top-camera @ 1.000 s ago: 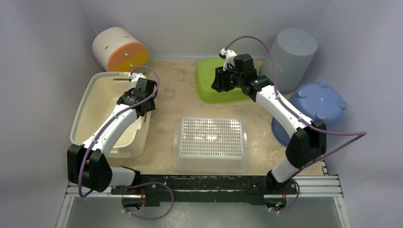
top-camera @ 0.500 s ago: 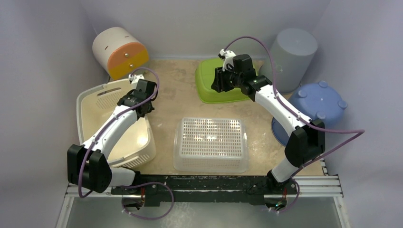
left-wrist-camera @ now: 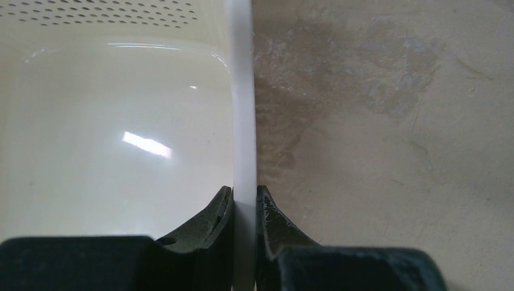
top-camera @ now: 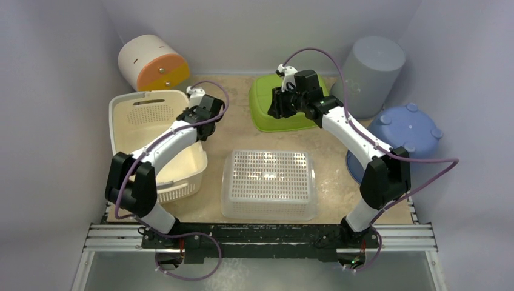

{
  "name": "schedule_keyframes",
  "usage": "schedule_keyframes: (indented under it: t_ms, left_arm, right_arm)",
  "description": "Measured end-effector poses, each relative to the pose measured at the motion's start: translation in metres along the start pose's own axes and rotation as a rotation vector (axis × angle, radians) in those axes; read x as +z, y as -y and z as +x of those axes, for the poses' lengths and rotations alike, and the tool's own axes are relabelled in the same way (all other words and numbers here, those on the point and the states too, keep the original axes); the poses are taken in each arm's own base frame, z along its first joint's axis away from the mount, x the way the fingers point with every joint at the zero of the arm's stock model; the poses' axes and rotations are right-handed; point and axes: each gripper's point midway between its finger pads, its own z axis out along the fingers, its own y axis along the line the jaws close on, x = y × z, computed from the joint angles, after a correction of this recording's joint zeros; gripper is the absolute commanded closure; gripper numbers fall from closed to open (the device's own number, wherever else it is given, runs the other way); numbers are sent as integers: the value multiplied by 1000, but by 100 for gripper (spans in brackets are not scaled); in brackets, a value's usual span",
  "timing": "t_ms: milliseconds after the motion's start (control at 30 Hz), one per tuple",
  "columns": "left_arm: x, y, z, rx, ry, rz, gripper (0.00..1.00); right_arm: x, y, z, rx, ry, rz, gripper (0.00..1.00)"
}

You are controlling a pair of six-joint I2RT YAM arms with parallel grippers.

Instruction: Turn the large container upside down

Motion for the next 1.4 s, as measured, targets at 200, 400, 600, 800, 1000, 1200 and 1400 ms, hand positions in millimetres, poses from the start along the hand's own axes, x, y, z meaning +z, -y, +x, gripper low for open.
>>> schedule_keyframes:
  t_ms: [200, 400, 600, 800, 1000, 1200, 1400]
  left_arm:
    - [11, 31, 0, 34, 1, 15, 100]
    - [28, 60, 4, 117, 7, -10, 100]
    - [43, 74, 16, 202, 13, -34, 96]
    - [59, 75, 35, 254, -1, -62, 56]
    - [71, 76, 65, 208, -63, -41, 37]
    - [71, 70, 66, 110, -73, 1, 34]
    - [58, 73, 71, 119, -131, 80, 33]
  right_arm:
    - [0, 0, 0, 2, 1, 0, 59]
    - [0, 0, 0, 1, 0, 1, 58]
    - [0, 3, 1, -11, -2, 10, 58]
    - [1, 7, 6, -9, -14, 28, 57]
    - [1, 7, 6, -12, -14, 30, 57]
    - [1, 7, 6, -15, -14, 29, 57]
    - [1, 7, 6, -15, -14, 26, 57]
